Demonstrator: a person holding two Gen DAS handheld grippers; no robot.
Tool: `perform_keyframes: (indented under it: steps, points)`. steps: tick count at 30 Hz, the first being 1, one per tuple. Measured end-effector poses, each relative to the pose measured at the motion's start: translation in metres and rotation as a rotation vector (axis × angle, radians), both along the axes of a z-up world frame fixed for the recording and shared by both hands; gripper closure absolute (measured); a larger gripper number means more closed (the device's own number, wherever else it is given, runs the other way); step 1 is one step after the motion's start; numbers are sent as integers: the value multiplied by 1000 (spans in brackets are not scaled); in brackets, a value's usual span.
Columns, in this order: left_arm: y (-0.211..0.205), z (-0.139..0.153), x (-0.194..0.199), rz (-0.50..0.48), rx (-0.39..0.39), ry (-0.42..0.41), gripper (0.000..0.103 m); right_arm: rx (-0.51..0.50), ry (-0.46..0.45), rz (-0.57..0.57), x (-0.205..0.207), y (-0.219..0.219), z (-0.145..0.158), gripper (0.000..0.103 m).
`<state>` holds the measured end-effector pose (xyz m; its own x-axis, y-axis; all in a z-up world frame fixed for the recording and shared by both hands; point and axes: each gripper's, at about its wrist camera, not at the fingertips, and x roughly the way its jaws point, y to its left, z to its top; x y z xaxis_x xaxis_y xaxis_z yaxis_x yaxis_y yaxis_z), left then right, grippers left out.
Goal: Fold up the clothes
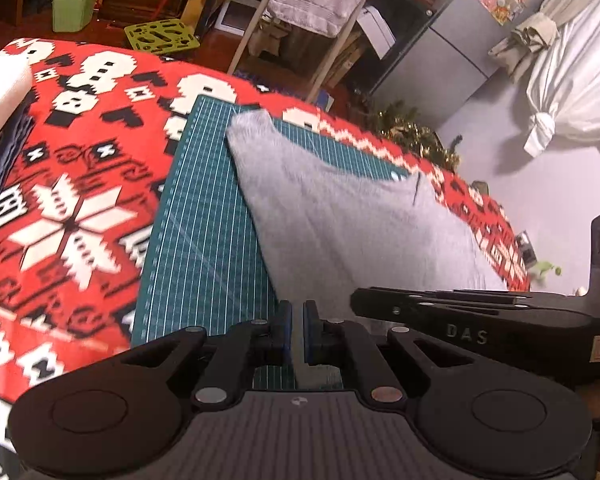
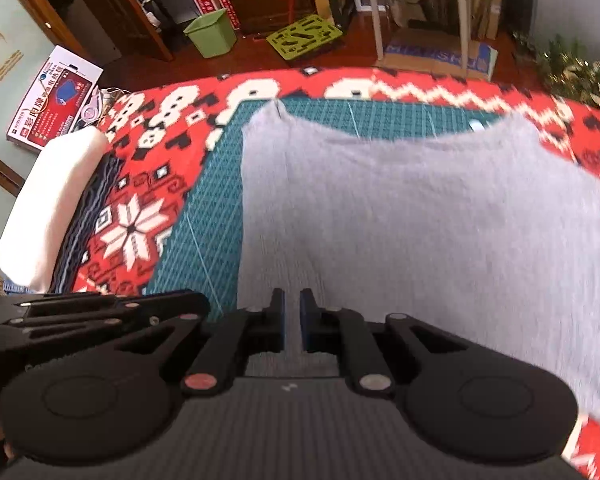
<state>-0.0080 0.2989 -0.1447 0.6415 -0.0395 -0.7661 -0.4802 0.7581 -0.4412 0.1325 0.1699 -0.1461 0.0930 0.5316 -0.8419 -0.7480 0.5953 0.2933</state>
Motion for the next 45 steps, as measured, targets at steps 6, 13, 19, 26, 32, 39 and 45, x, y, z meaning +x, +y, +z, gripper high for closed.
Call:
perform_keyframes:
  steps: [6, 13, 19, 26, 32, 39, 45]
  points:
    - [19, -9, 26, 15, -22, -28, 98, 7, -33, 10, 20, 33, -5, 93]
    - [35, -22, 46, 12, -51, -30, 100, -29, -26, -18, 38, 52, -23, 93]
    - [46, -29, 51, 1, -68, -12, 100, -20, 1, -53, 48, 52, -18, 92]
    - [63, -25, 63, 24, -67, -31, 100, -17, -8, -19, 59, 76, -17, 91]
    - [68, -31, 71, -10, -56, 4, 99, -43, -2, -33, 65, 75, -21, 94]
    - [82, -23, 71, 39, -56, -31, 99, 0, -31, -8, 70, 92, -16, 91]
    - [98, -28, 80, 72, -47, -36, 99, 9, -32, 0, 75, 107, -20, 91]
